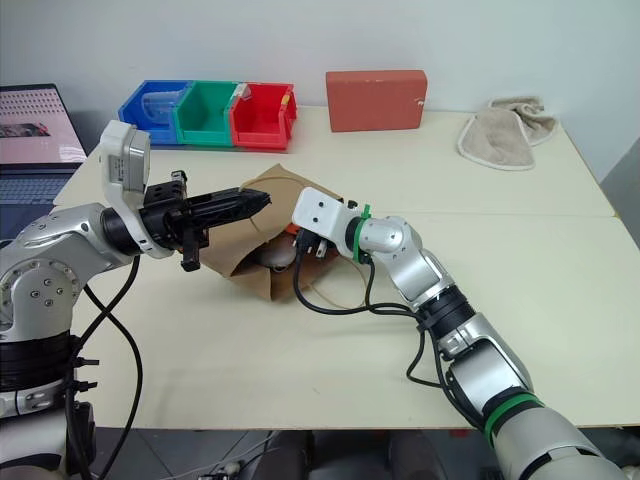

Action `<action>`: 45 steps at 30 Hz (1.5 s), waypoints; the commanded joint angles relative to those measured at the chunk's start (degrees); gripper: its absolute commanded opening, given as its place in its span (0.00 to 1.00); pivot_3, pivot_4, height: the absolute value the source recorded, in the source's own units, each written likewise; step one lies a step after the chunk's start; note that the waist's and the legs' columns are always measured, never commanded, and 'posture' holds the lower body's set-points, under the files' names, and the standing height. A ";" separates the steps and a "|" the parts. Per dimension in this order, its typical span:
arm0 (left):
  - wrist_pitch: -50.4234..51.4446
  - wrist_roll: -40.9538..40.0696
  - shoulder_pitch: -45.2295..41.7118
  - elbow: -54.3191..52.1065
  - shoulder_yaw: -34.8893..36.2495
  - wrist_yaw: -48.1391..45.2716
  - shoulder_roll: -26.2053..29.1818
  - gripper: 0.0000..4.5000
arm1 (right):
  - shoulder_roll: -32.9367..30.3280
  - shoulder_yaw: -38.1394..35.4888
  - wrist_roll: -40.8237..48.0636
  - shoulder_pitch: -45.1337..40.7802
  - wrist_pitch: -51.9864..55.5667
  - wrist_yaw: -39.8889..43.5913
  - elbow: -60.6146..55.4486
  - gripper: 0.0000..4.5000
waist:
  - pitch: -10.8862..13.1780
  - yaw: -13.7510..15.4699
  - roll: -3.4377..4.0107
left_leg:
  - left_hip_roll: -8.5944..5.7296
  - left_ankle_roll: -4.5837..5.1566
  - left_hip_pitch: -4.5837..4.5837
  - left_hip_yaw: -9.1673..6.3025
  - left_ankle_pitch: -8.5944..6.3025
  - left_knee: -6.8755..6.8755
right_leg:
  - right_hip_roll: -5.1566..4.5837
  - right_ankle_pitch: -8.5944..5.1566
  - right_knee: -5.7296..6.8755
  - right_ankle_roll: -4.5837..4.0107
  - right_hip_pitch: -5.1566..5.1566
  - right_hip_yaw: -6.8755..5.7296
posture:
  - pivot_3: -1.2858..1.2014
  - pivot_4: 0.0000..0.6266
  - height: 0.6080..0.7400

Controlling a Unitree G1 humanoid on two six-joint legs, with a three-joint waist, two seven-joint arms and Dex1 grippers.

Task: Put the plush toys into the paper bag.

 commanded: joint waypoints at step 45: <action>-1.94 -0.07 -2.74 1.27 2.67 1.97 -0.73 0.00 | -6.22 -8.04 18.42 16.44 33.41 7.31 -17.79 0.26 | 0.00 -0.98 -0.01 | 0.00 0.01 0.02 0.02 0.00 0.01 | 0.03 -0.01 0.01 0.01 0.01 0.04 | 0.52 0.24 1.00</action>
